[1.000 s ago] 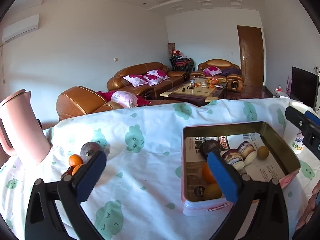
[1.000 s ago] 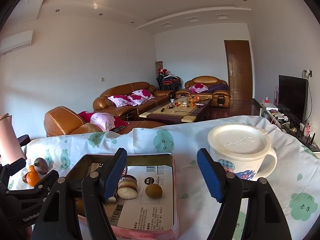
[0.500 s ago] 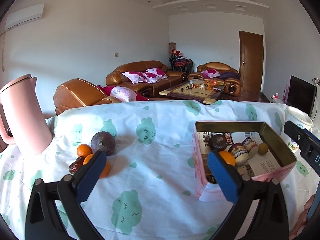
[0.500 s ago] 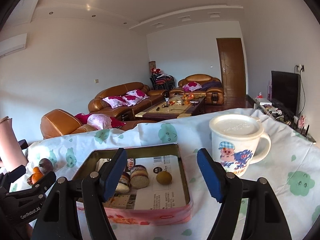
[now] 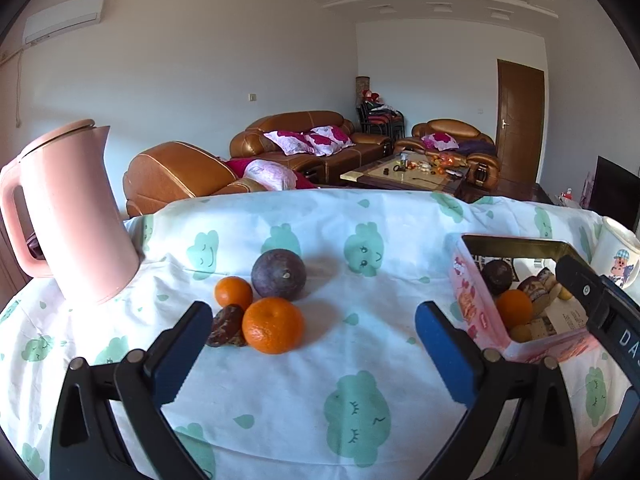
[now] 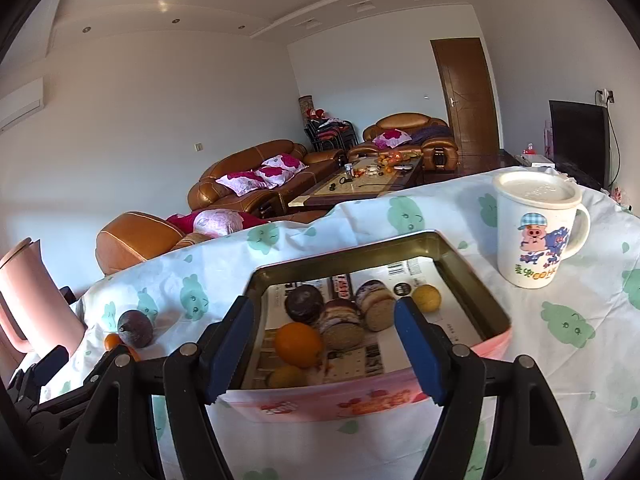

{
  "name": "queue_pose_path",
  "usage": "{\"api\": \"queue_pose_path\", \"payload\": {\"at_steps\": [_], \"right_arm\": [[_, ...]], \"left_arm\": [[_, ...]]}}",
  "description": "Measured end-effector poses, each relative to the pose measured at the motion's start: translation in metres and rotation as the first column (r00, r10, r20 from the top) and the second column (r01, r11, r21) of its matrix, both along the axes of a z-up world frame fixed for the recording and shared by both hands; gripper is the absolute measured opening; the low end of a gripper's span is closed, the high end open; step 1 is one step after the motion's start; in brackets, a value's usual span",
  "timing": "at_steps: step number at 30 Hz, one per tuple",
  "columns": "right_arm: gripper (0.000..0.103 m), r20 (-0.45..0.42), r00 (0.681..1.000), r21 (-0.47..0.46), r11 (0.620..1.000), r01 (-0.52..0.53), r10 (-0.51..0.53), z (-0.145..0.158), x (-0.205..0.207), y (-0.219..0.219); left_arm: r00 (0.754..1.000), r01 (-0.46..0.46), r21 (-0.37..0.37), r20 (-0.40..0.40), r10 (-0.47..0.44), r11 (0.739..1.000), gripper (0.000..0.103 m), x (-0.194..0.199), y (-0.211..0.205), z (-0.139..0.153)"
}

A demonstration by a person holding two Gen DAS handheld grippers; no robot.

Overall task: Organize fruits
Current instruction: 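Grasp the large mandarin with the right tool while the left tool moves toward the dates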

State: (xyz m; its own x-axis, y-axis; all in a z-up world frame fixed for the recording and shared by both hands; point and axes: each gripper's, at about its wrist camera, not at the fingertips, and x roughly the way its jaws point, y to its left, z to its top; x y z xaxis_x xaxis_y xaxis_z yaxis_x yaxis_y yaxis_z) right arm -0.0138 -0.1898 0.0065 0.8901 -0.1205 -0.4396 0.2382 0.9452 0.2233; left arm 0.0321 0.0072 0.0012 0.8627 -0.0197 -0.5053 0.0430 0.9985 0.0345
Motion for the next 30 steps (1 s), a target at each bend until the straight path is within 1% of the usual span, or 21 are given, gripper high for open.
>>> {"api": "queue_pose_path", "payload": {"at_steps": [5, 8, 11, 13, 15, 17, 19, 21, 23, 25, 27, 30], "right_arm": [[0.074, -0.016, 0.999, 0.000, 0.999, -0.036, 0.036, -0.002, 0.016, 0.036], [0.074, -0.032, 0.998, -0.004, 0.998, -0.060, 0.060, -0.003, 0.026, 0.058], [0.074, -0.046, 0.994, -0.034, 0.994, -0.100, 0.098, -0.003, 0.036, 0.083], [0.074, -0.057, 0.990, -0.032, 0.991, -0.133, 0.131, -0.004, 0.043, 0.095], [0.074, -0.095, 0.979, -0.025, 0.983, -0.183, 0.180, -0.008, 0.054, 0.106], [0.074, -0.156, 0.956, -0.022, 0.966, -0.256, 0.250, -0.014, 0.067, 0.118], [0.074, -0.199, 0.925, -0.013, 0.943, -0.333, 0.324, -0.019, 0.076, 0.130], [0.074, -0.220, 0.901, -0.016, 0.922, -0.386, 0.373, -0.021, 0.080, 0.140], [0.074, -0.241, 0.876, -0.001, 0.902, -0.431, 0.418, -0.025, 0.084, 0.150], [0.074, -0.266, 0.847, 0.029, 0.882, -0.471, 0.461, -0.029, 0.091, 0.162], [0.074, -0.298, 0.820, 0.046, 0.865, -0.499, 0.489, -0.035, 0.098, 0.173], [0.074, -0.379, 0.796, 0.043, 0.869, -0.494, 0.471, -0.045, 0.112, 0.184]], "left_arm": [[1.000, -0.024, 0.010, -0.015, 0.024, 1.000, 0.103, 0.008, 0.025, -0.002], [0.998, -0.064, 0.022, -0.028, 0.064, 0.998, 0.103, 0.017, 0.048, -0.004], [0.990, -0.129, 0.024, -0.052, 0.130, 0.991, 0.103, 0.029, 0.078, -0.006], [0.980, -0.185, 0.033, -0.074, 0.187, 0.982, 0.103, 0.038, 0.100, -0.009], [0.965, -0.239, 0.052, -0.097, 0.243, 0.970, 0.103, 0.045, 0.120, -0.012], [0.947, -0.296, 0.061, -0.114, 0.302, 0.953, 0.103, 0.050, 0.139, -0.013], [0.931, -0.337, 0.039, -0.136, 0.339, 0.941, 0.103, 0.053, 0.156, -0.014], [0.922, -0.359, 0.007, -0.154, 0.356, 0.933, 0.103, 0.054, 0.168, -0.016], [0.915, -0.374, -0.001, -0.162, 0.369, 0.927, 0.103, 0.054, 0.173, -0.016], [0.918, -0.368, 0.002, -0.161, 0.363, 0.930, 0.103, 0.054, 0.172, -0.017], [0.925, -0.347, 0.011, -0.160, 0.345, 0.938, 0.103, 0.053, 0.167, -0.018], [0.935, -0.314, 0.026, -0.166, 0.314, 0.949, 0.103, 0.057, 0.161, -0.018]]}}
